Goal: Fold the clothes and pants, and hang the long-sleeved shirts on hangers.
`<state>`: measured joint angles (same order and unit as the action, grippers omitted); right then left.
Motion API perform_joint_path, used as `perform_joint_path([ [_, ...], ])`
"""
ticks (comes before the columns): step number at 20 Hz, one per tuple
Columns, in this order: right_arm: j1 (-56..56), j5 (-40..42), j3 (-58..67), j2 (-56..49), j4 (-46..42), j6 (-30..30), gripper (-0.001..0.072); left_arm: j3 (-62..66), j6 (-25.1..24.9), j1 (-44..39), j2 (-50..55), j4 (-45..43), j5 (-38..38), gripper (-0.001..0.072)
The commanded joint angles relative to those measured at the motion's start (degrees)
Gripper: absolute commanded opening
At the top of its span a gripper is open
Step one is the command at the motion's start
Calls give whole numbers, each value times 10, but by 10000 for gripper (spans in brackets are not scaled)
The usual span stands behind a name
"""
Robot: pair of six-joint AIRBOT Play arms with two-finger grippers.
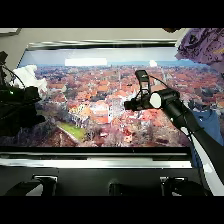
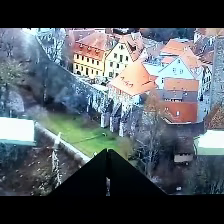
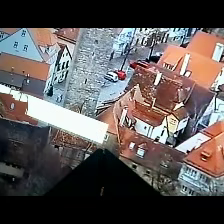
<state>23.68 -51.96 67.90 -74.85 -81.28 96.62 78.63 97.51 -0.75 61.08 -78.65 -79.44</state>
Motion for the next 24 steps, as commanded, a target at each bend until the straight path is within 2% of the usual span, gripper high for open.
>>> perform_joint_path([
  [1, 0, 0, 1, 0, 0, 0, 36, 0, 0, 0, 0, 0, 0, 27],
  [24, 0, 0, 1, 0, 0, 0, 36, 0, 0, 0, 0, 0, 0, 27],
])
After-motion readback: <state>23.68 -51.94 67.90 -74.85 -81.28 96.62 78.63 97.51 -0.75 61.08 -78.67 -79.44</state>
